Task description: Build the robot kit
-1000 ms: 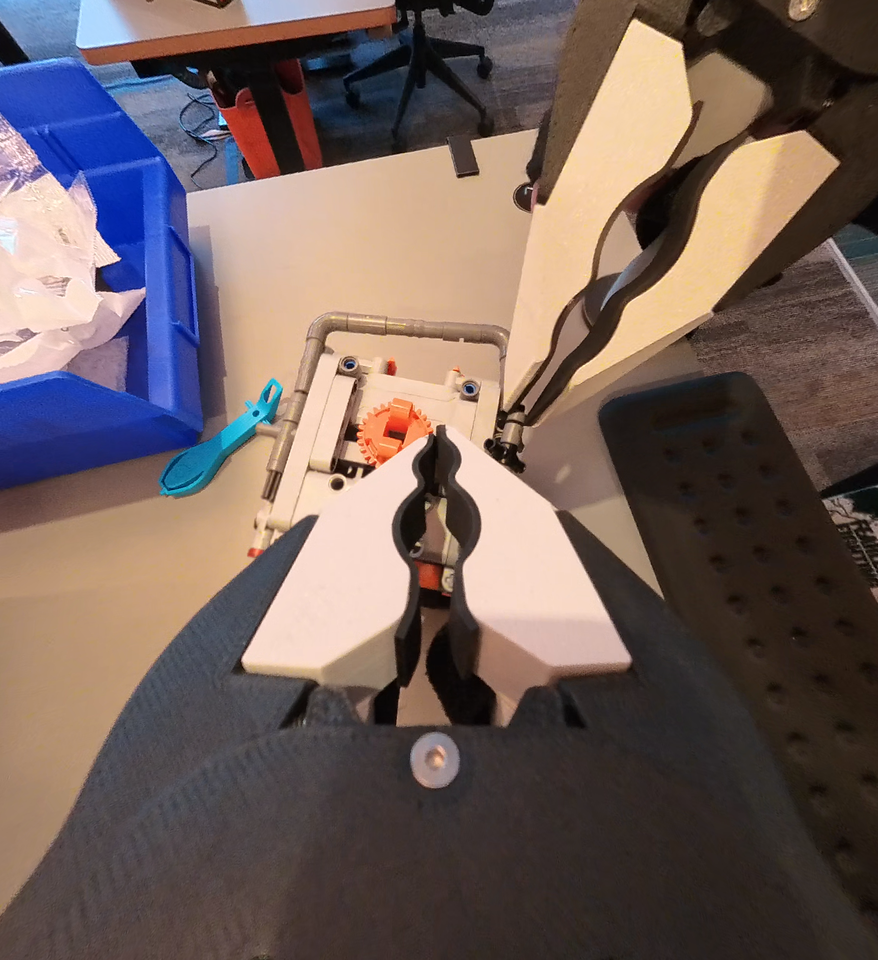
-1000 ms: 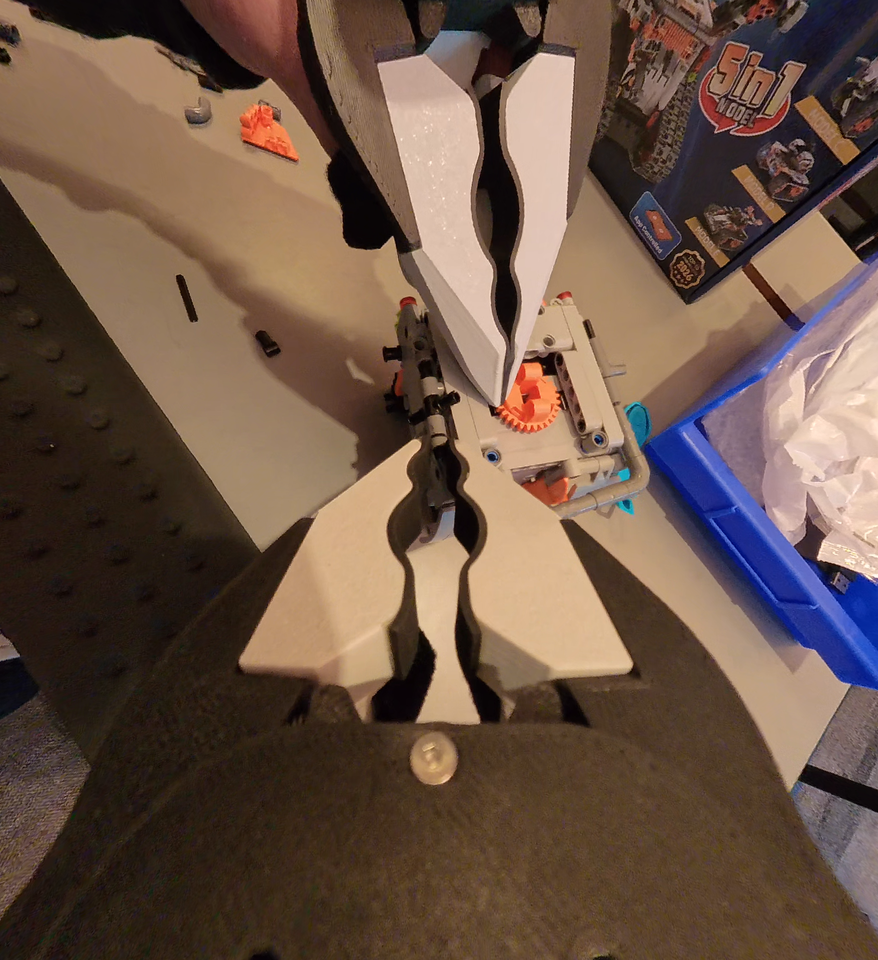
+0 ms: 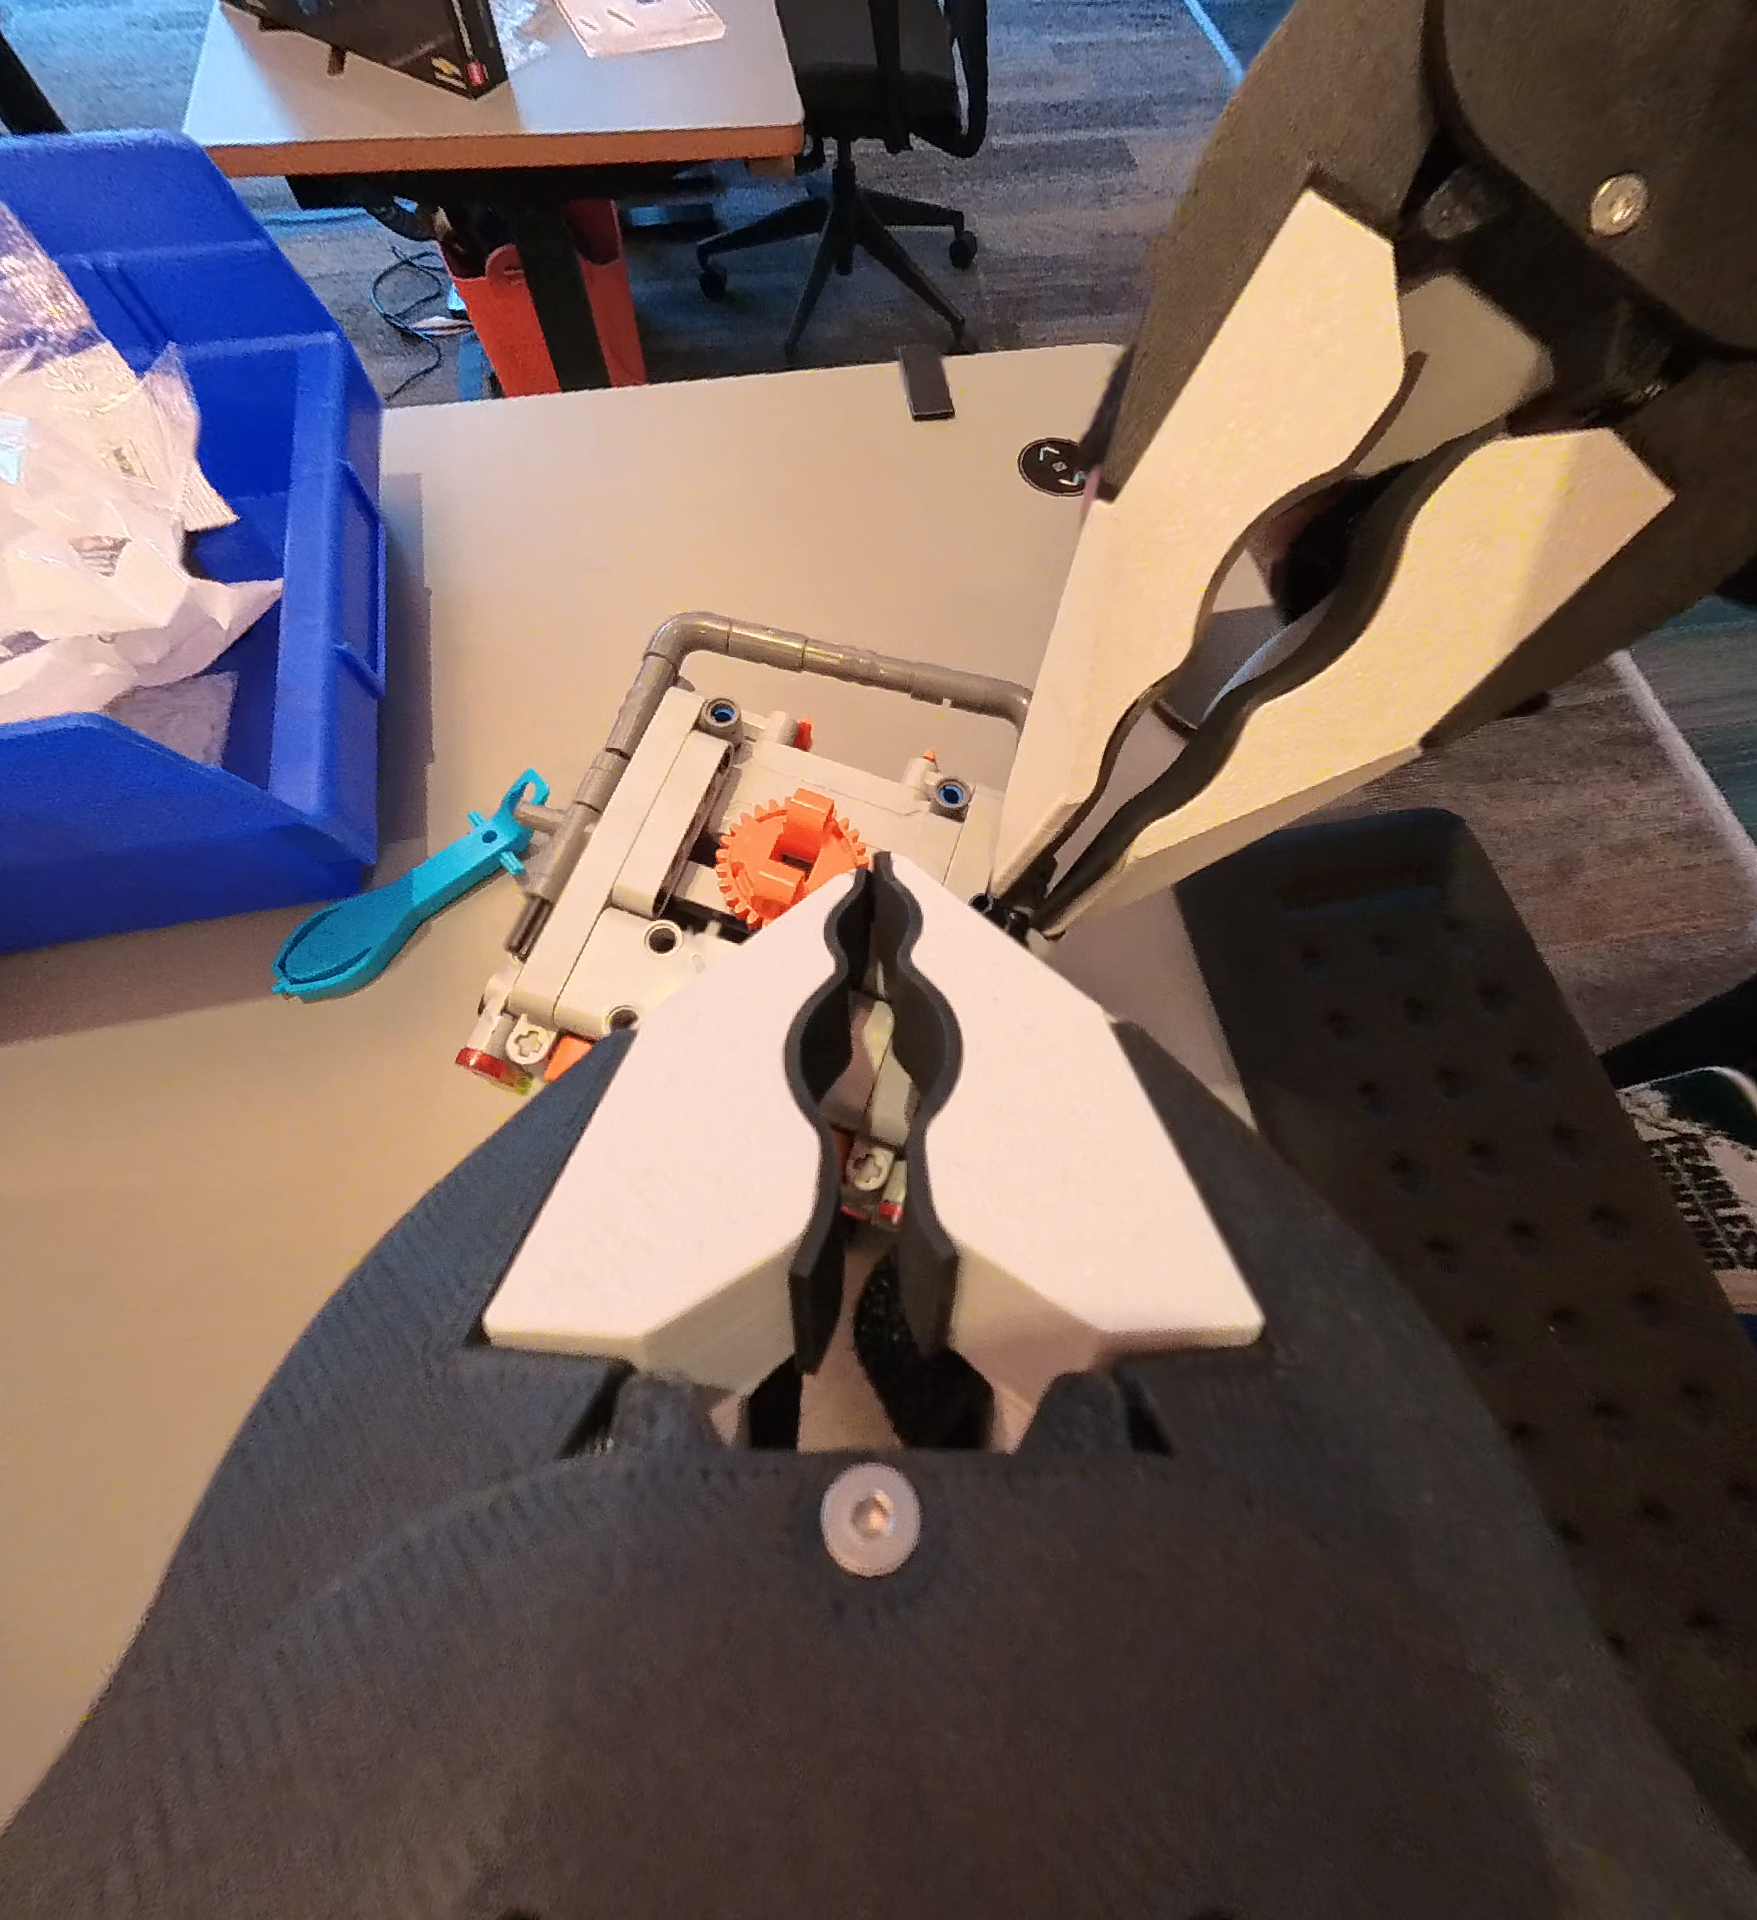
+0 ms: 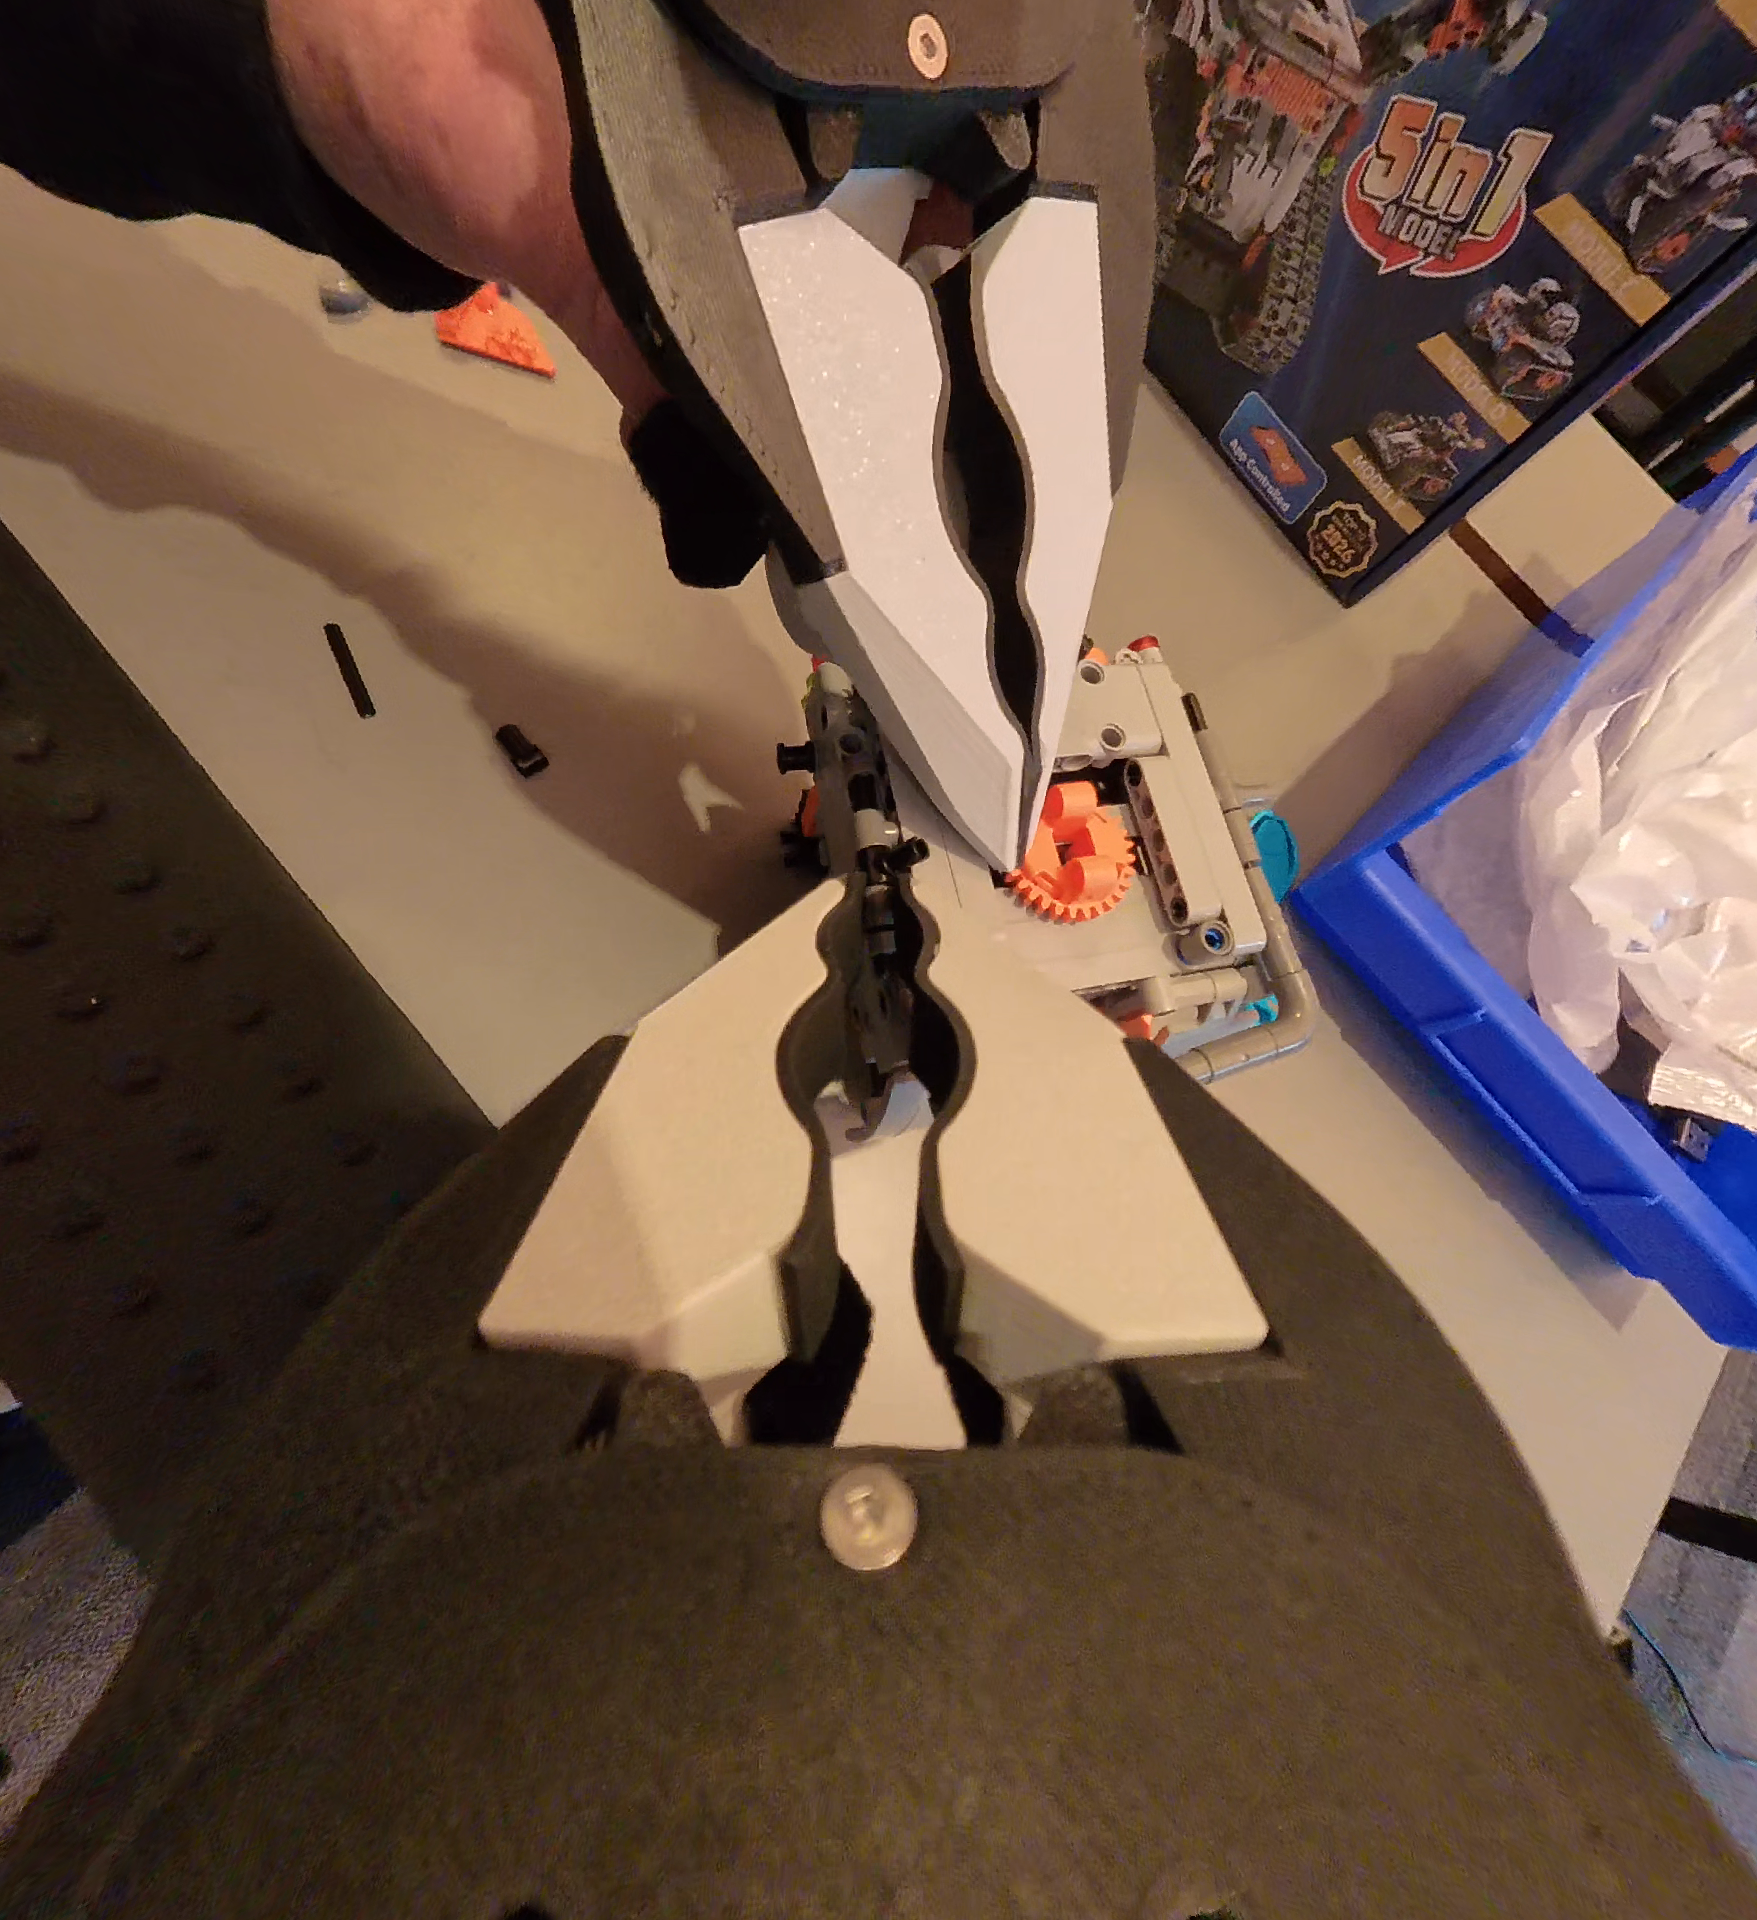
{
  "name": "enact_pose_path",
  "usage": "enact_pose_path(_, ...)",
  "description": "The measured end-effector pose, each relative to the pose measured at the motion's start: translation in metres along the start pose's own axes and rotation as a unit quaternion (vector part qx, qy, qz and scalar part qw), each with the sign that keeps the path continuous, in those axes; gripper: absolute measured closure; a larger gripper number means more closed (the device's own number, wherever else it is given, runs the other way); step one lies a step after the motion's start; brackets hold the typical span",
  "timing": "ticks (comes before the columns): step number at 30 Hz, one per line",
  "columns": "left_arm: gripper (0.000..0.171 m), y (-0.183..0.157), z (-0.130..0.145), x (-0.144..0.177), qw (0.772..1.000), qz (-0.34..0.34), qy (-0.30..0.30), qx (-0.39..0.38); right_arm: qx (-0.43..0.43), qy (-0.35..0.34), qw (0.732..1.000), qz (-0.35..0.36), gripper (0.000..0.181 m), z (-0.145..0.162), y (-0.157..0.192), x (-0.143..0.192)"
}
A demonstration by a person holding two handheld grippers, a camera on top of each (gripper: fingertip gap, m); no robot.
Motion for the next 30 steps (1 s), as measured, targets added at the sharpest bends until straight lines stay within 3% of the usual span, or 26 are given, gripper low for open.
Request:
enact_pose_path(3,0.169,0.001,-0.001,0.008,1.000,0.008,0.011,-0.004,0.002,-0.003,1.000,-0.001,0.178,0.001,-0.002,0.002)
enact_pose_path(5,0.156,0.001,-0.004,0.022,1.000,0.001,-0.004,0.010,-0.002,-0.006,1.000,-0.005,0.178,0.002,-0.003,0.004)
enact_pose_path(9,0.164,-0.015,0.001,0.039,0.999,-0.046,0.008,-0.020,-0.011,-0.046,0.998,-0.030,0.178,-0.003,-0.006,0.013)
enact_pose_path(17,0.160,-0.036,0.016,0.021,0.984,-0.150,0.042,-0.086,-0.035,-0.012,0.997,-0.062,0.176,0.003,-0.026,0.001)
enact_pose_path(23,0.170,-0.038,0.014,0.015,0.978,-0.170,0.046,-0.109,-0.057,-0.013,0.992,-0.108,0.176,0.002,-0.028,-0.003)
enact_pose_path(30,0.161,-0.037,0.012,0.013,0.979,-0.150,0.063,-0.122,-0.048,-0.001,0.992,-0.118,0.175,0.001,-0.033,-0.005)
Point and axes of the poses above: each gripper's, where its closed fingertips meet, x back along the fingers, z out of its underside, y = z × x across the jaws, the point moved 7 cm from there along x, back along the fingers, and after that the axes turned 6 degrees about y, right-handed, at the moved point
